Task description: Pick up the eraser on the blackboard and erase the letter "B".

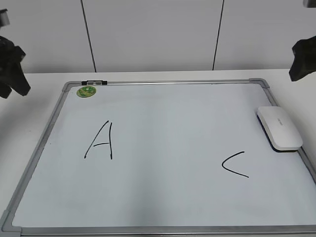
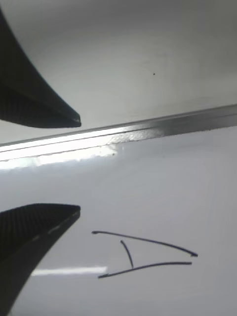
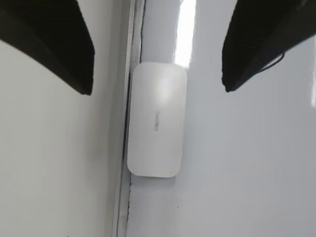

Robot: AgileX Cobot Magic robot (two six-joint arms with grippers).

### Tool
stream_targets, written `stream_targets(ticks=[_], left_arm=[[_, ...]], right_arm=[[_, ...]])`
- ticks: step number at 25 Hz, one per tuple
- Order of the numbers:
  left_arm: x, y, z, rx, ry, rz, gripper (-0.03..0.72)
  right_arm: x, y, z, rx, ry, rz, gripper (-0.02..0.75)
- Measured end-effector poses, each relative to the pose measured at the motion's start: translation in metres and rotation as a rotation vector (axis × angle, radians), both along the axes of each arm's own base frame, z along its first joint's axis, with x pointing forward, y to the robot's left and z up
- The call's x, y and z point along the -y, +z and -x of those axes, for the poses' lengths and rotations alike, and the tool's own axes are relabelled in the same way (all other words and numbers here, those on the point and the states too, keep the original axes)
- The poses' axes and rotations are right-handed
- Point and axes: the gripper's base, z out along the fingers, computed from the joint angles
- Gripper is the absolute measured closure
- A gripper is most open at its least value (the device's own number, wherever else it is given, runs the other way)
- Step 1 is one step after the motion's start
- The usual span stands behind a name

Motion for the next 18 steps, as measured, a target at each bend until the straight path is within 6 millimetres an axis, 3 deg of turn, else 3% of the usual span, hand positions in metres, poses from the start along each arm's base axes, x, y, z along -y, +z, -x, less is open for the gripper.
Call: stream_targets(ticks=[6, 12, 14, 18], left_arm=[[0.001, 0.067, 0.041, 0.119, 0.021, 0.012, 0.309], [0.005, 0.124, 0.101, 0.29, 0.005, 0.015, 0.31], [0.005, 0.135, 0.124, 0.334, 0.002, 0.012, 0.31], [0.004, 0.135, 0.166, 0.361, 0.003, 0.013, 0.309]], right_arm=[[-0.001, 0.045, 0.043, 0.037, 0.015, 0.001, 0.143], [-0.001, 0.078, 0.086, 0.071, 0.021, 0.003, 0.143], [-0.001, 0.086, 0.099, 0.082, 0.022, 0.003, 0.144], [-0.001, 0.09, 0.128, 0.108, 0.023, 0.004, 0.143]])
